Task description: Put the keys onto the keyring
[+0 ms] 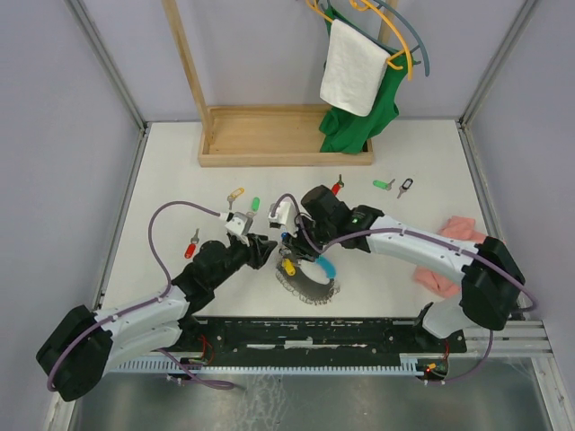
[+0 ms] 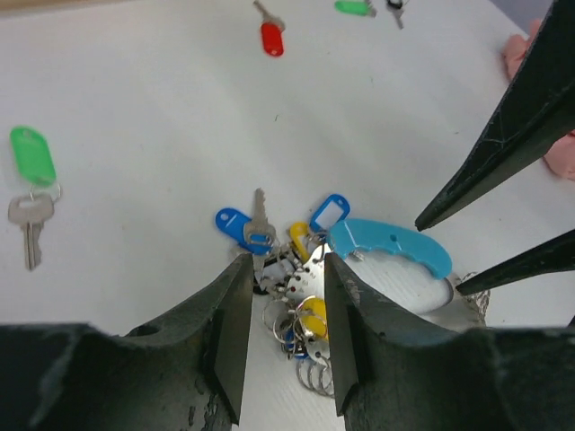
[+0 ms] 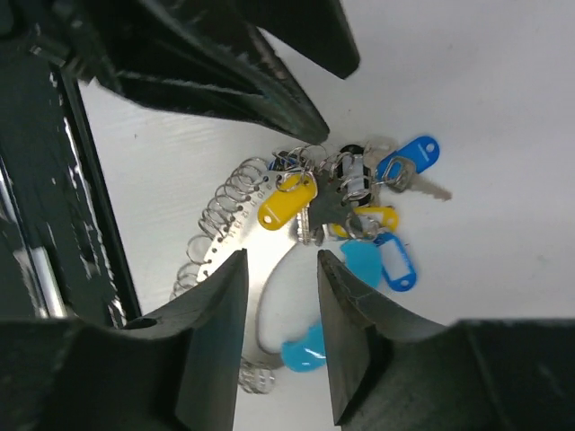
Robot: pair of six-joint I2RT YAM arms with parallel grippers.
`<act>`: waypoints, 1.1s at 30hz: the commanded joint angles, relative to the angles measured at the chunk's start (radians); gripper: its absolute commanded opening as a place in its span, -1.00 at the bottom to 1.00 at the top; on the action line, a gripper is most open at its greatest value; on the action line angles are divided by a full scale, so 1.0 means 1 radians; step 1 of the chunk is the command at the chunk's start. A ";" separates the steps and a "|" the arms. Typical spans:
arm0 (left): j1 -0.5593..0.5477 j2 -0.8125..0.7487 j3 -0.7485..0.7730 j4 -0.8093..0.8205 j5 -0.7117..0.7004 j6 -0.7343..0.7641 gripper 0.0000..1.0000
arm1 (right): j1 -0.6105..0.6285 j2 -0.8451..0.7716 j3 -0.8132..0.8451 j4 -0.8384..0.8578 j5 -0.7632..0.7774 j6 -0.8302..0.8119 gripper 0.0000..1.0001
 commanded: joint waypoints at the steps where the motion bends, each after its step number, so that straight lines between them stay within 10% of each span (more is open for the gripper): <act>1: 0.016 0.014 0.002 -0.109 -0.080 -0.175 -0.11 | 0.004 0.076 0.005 0.137 0.107 0.456 -0.05; 12: 0.055 0.124 -0.013 -0.142 -0.038 -0.363 -0.22 | 0.044 0.231 0.000 0.175 0.278 0.918 -0.02; 33: 0.060 0.306 -0.040 0.017 0.070 -0.465 -0.49 | 0.094 0.333 0.014 0.190 0.353 0.998 -0.28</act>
